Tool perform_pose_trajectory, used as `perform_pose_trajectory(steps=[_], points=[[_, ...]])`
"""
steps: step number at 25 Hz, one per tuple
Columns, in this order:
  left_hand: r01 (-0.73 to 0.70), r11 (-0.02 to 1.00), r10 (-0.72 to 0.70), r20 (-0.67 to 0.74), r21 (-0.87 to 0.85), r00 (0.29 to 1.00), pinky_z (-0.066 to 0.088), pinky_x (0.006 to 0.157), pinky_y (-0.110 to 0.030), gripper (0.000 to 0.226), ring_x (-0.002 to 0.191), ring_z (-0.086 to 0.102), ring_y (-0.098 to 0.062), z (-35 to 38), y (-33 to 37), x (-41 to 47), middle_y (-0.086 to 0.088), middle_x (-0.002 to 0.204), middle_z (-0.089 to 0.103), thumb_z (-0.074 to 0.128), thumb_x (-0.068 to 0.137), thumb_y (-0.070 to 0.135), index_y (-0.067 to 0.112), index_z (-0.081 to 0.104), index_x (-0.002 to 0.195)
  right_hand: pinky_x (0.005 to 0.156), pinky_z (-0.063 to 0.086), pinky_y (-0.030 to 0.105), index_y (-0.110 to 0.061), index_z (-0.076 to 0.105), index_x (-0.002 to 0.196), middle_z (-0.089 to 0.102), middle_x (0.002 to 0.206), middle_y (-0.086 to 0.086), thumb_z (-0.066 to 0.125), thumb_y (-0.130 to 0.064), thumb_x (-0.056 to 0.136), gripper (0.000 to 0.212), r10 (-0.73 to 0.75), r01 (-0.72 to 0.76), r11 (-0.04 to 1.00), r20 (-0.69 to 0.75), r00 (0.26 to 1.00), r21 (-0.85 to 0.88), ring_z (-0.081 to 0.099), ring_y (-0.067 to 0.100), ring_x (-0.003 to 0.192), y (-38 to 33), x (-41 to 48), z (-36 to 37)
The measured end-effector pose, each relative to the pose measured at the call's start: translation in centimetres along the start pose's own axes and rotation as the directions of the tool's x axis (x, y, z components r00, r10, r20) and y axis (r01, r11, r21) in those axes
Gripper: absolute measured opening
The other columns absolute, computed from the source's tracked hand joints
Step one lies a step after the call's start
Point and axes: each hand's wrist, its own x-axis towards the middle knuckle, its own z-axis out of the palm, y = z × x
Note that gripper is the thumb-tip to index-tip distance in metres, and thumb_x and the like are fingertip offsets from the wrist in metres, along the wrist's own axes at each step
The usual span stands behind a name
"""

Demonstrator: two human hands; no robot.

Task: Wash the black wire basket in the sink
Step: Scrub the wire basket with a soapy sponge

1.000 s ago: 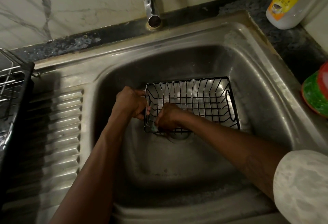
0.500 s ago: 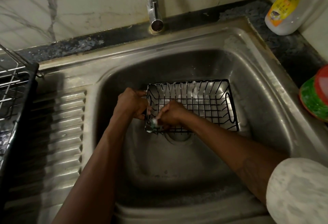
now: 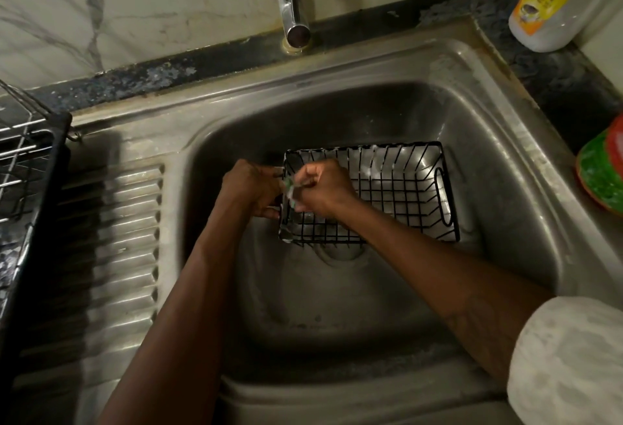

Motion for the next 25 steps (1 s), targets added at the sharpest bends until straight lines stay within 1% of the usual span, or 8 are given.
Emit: perform_pose_trajectory(steps=[7,10,13,16,18,20,22,25], points=[[-0.030,0.993,0.034,-0.034,0.113,0.999,0.062,0.060,-0.037,0.029,0.080,0.073,-0.028,-0.2,0.1,-0.2,-0.013,0.102,0.070,0.061,0.090,0.005,0.012,0.066,0.117,0.081,0.060,0.024,-0.011,0.076,0.090,0.075,0.094,-0.005,0.082,-0.004,0.079,0.014,-0.200,0.310,0.937,0.483,0.853,-0.159,0.073,0.007,0.089,0.7,-1.9,-1.3],[0.056,0.997,-0.052,-0.063,0.059,0.997,0.063,0.069,-0.045,0.035,0.080,0.074,-0.031,0.4,0.3,-0.3,-0.016,0.096,0.072,0.057,0.095,0.035,0.006,0.063,0.114,0.085,0.056,0.020,-0.020,0.077,0.093,0.070,0.089,-0.020,0.078,-0.007,0.083,0.016,-0.131,0.421,0.843,0.631,0.765,-0.336,0.067,-0.005,0.090,0.1,-1.7,-2.3],[0.153,0.985,-0.157,-0.052,-0.075,0.986,0.055,0.068,-0.034,0.060,0.070,0.068,-0.024,2.0,0.2,-1.1,-0.011,0.081,0.068,0.037,0.099,0.063,0.009,0.063,0.100,0.088,0.058,0.028,-0.021,0.078,0.097,0.069,0.088,-0.020,0.076,-0.006,0.084,0.020,-0.071,0.371,0.789,0.528,0.846,-0.489,0.064,-0.008,0.081,0.8,-1.2,-3.6],[0.114,0.877,-0.162,-0.064,-0.467,0.985,0.044,0.056,-0.026,0.053,0.061,0.053,-0.016,3.5,0.1,-2.2,-0.003,0.073,0.053,0.033,0.101,0.062,0.016,0.059,0.098,0.081,0.062,0.030,-0.017,0.080,0.095,0.076,0.089,-0.007,0.082,-0.014,0.082,0.014,-0.044,0.169,0.930,0.358,0.933,-0.326,0.072,0.006,0.078,0.9,-0.9,-4.1],[0.016,0.743,-0.143,-0.136,-0.669,0.980,0.051,0.057,-0.027,0.048,0.066,0.064,-0.019,3.5,0.2,-2.4,-0.005,0.078,0.066,0.040,0.101,0.056,0.014,0.062,0.099,0.077,0.061,0.027,-0.015,0.080,0.092,0.078,0.082,0.000,0.082,-0.030,0.082,0.018,-0.019,0.105,0.966,0.342,0.939,-0.234,0.075,0.013,0.076,0.7,-0.7,-4.1],[-0.092,0.652,-0.071,-0.182,-0.753,0.981,0.053,0.053,-0.026,0.047,0.053,0.067,-0.018,3.3,0.2,-2.4,-0.004,0.064,0.070,0.045,0.101,0.049,0.011,0.068,0.083,0.072,0.059,0.025,-0.013,0.080,0.088,0.078,0.078,0.002,0.083,-0.032,0.081,0.021,-0.055,0.140,0.964,0.346,0.937,-0.227,0.074,0.011,0.072,1.0,-0.7,-3.5],[-0.190,0.620,-0.003,-0.244,-0.761,0.970,0.038,0.043,-0.020,0.048,0.035,0.048,-0.012,3.3,0.3,-2.7,0.005,0.045,0.054,0.046,0.099,0.044,0.016,0.061,0.063,0.069,0.059,0.027,-0.011,0.080,0.088,0.078,0.080,0.003,0.088,-0.019,0.076,0.016,-0.114,0.192,0.959,0.338,0.934,-0.207,0.073,0.013,0.072,1.4,-0.8,-2.3],[-0.244,0.608,0.016,-0.296,-0.756,0.955,0.034,0.044,-0.021,0.051,0.036,0.040,-0.011,3.4,0.0,-2.9,0.005,0.045,0.048,0.048,0.095,0.043,0.017,0.062,0.054,0.066,0.055,0.028,-0.014,0.078,0.088,0.076,0.078,0.001,0.085,-0.012,0.075,0.015,-0.196,0.370,0.869,0.457,0.868,-0.329,0.072,0.017,0.071,1.8,-0.5,-0.7]])
